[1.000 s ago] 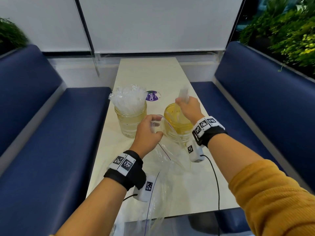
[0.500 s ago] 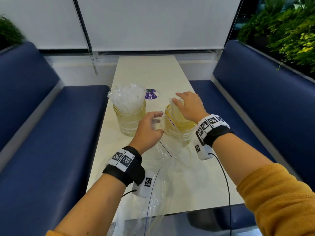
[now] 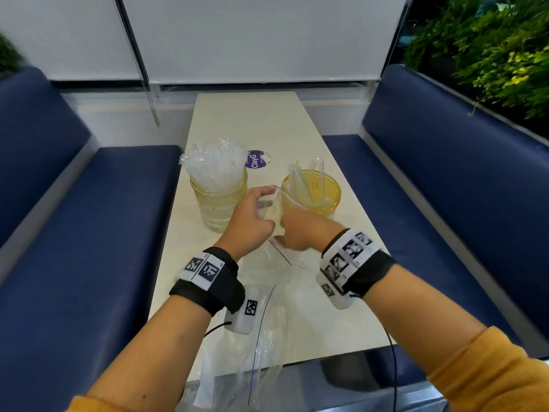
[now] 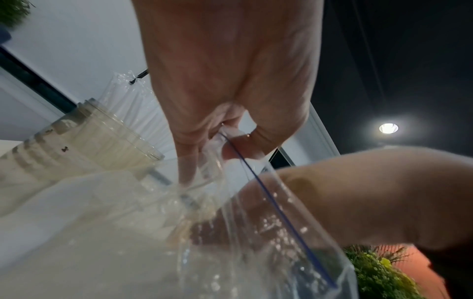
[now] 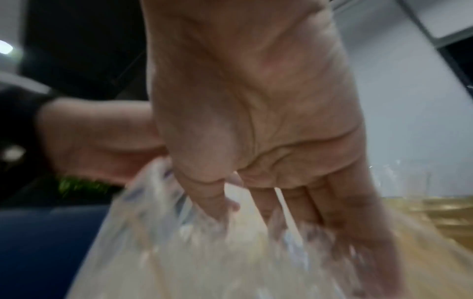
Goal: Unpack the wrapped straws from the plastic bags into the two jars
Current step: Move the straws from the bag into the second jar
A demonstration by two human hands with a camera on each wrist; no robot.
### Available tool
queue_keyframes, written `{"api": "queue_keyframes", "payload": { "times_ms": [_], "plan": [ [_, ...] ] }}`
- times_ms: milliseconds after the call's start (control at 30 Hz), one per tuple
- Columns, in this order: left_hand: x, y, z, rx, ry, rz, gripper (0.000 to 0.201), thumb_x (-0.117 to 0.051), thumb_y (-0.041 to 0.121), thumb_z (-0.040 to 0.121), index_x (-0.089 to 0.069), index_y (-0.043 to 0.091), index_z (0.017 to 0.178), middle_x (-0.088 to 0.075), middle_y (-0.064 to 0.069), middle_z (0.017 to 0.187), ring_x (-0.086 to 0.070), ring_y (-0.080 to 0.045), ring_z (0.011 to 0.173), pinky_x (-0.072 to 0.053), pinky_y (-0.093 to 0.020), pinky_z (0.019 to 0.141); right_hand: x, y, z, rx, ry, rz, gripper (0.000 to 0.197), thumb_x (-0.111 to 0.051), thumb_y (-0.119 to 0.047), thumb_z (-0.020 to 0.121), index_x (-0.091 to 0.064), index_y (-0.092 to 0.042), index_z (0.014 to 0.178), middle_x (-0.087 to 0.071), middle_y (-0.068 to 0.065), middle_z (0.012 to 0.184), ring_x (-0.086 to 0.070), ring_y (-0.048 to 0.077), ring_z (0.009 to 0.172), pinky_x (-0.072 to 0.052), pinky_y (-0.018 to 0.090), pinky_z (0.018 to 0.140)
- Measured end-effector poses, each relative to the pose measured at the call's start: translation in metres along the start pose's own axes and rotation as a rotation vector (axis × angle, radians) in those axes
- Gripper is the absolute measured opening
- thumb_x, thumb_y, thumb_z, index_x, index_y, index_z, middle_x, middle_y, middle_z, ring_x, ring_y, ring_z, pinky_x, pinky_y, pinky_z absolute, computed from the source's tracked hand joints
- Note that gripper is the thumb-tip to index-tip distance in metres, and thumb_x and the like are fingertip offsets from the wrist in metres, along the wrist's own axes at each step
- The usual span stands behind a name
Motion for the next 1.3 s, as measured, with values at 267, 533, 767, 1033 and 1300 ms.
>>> {"api": "queue_keyframes", "payload": {
  "times_ms": [267,533,767,1033,1300],
  "plan": [
    [-0.006,-0.004,-0.009,-0.013,-0.028,-0.01,0.067,-0.051,-0.017,0.08,-0.05,0.013,0.139,-0.048,0.006,0.148,-0.057,-0.015,0.128,-0.049,-0.021,0.078,-0.03,0.006,0.013,-0.124,0.017,0.048,0.059,-0.05,-0.043,0.101,-0.039,-0.006,0.146,-0.056,0.012,0.137,-0.06,0.031,0.117,-0.049,0.034,0.073],
    [-0.005,-0.004,-0.008,-0.05,-0.042,0.044,0.076,-0.075,0.006,0.069,-0.05,0.014,0.14,-0.05,0.005,0.148,-0.049,-0.012,0.135,-0.045,-0.029,0.107,-0.001,0.006,0.002,-0.138,0.093,0.06,0.044,-0.058,-0.033,0.099,-0.053,-0.008,0.135,-0.061,0.011,0.129,-0.06,0.03,0.116,-0.048,0.034,0.085],
    [-0.017,-0.002,-0.005,-0.131,-0.048,0.202,0.083,-0.091,0.01,0.066,-0.049,0.016,0.138,-0.051,0.005,0.137,-0.049,-0.006,0.122,-0.036,-0.002,0.094,0.067,0.0,-0.029,-0.089,0.182,0.029,0.049,-0.067,-0.034,0.093,-0.056,-0.012,0.135,-0.063,0.007,0.115,-0.06,0.023,0.095,-0.048,0.031,0.077],
    [-0.01,-0.003,0.008,-0.164,0.27,0.22,0.027,-0.077,0.032,0.087,-0.062,0.016,0.103,-0.065,-0.001,0.102,-0.061,-0.017,0.093,-0.051,-0.033,0.078,0.098,-0.002,-0.04,0.014,0.462,0.398,0.029,-0.069,-0.031,0.084,-0.069,-0.013,0.107,-0.064,0.006,0.101,-0.062,0.024,0.102,-0.045,0.023,0.065],
    [-0.002,0.008,0.013,-0.206,0.23,0.133,0.027,-0.052,0.02,0.089,-0.063,0.018,0.114,-0.069,0.0,0.1,-0.068,-0.014,0.094,-0.06,-0.038,0.079,0.06,-0.004,-0.017,0.18,0.635,0.927,0.083,-0.086,-0.065,0.056,-0.058,-0.024,0.122,-0.065,-0.012,0.107,-0.064,0.011,0.101,-0.057,0.031,0.087]
  ]
}}
Point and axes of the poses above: each hand's wrist, its own z-axis towards the middle knuckle, its own x-axis out of the back of the hand, y = z × x, the point moved 6 cm from there along z, towards the middle knuckle
